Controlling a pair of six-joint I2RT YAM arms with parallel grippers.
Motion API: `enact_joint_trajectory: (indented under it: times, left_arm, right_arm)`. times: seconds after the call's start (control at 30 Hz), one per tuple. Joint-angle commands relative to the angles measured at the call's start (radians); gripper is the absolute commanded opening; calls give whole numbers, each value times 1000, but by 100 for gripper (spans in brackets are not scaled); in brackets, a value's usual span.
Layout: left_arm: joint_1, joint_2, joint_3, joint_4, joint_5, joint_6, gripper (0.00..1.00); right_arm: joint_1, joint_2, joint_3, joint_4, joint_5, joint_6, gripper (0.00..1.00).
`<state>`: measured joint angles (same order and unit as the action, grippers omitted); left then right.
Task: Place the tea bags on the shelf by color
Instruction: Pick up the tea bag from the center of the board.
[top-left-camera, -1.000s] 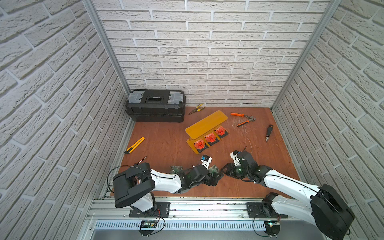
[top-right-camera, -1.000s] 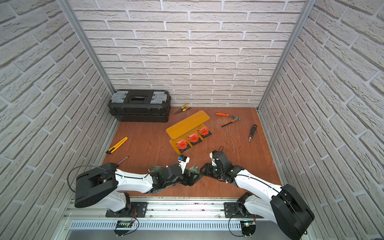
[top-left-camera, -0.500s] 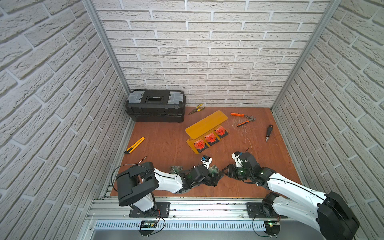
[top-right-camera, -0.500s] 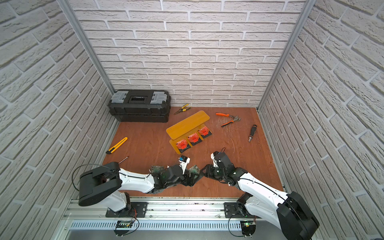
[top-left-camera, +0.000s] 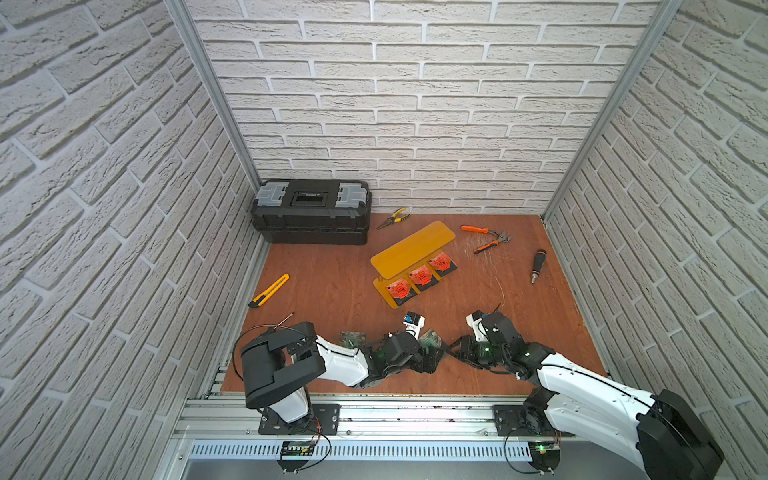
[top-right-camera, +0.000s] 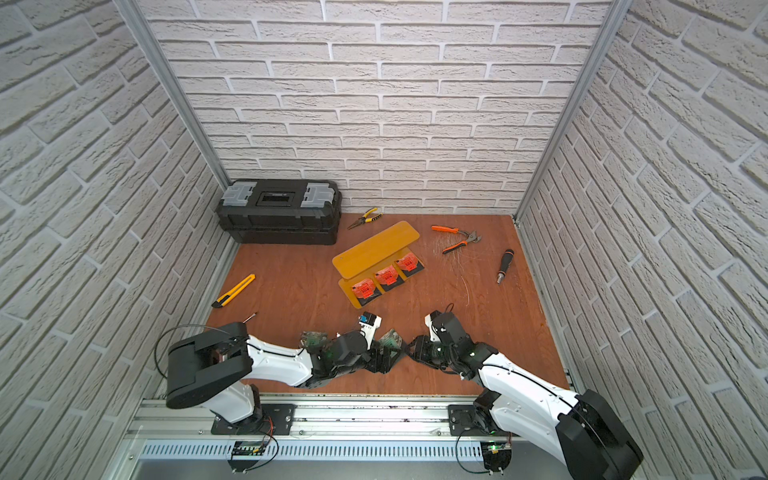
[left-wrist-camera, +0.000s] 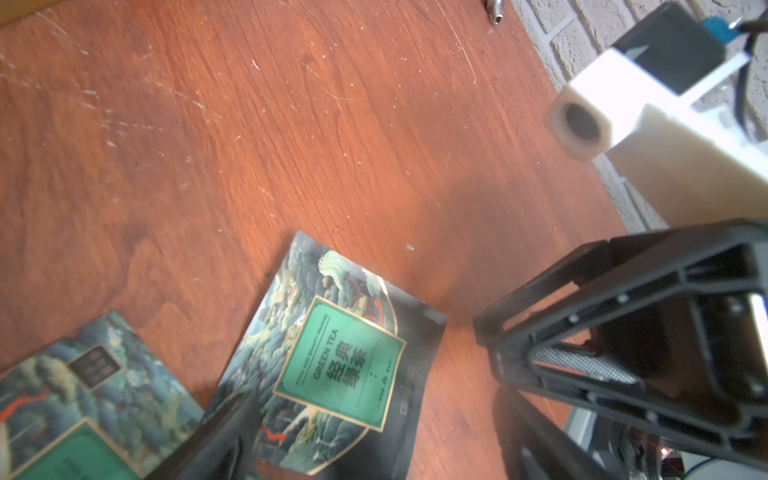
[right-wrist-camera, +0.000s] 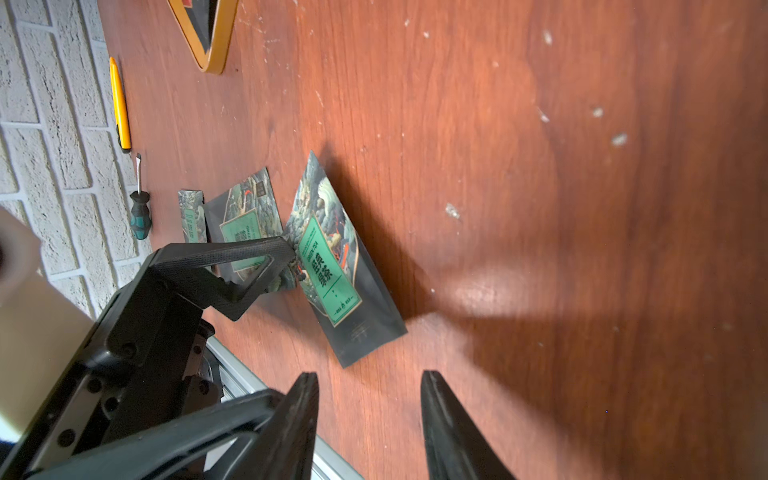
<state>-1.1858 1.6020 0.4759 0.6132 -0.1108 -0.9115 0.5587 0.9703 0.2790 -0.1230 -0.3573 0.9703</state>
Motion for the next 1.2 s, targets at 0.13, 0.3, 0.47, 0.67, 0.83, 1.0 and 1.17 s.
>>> enact_joint_trajectory:
  times: [0.13,0.3,0.47,0.67,0.83,1.0,1.17]
  left_arm:
    - [-11,21,-2,25,-9,-18,93]
    - [-12,25,-2,28,-8,-21,93]
    - [-13,30,-2,31,-7,-24,93]
    - [-14,29,-3,31,-10,-27,93]
    - [-13,33,-5,35,-10,-27,93]
    - [-14,35,-5,36,-8,-29,93]
    - [-14,36,-3,37,-7,-30,93]
  right_arm:
    - [6,2,-38,98,1,50,42]
    - [7,17,-41,131,13,60,40]
    - [7,50,-41,161,25,60,38]
    - [8,77,-41,165,43,68,35]
    - [7,80,-41,165,59,74,34]
    - [7,100,-41,188,59,73,33]
    - [7,133,-41,223,56,72,30]
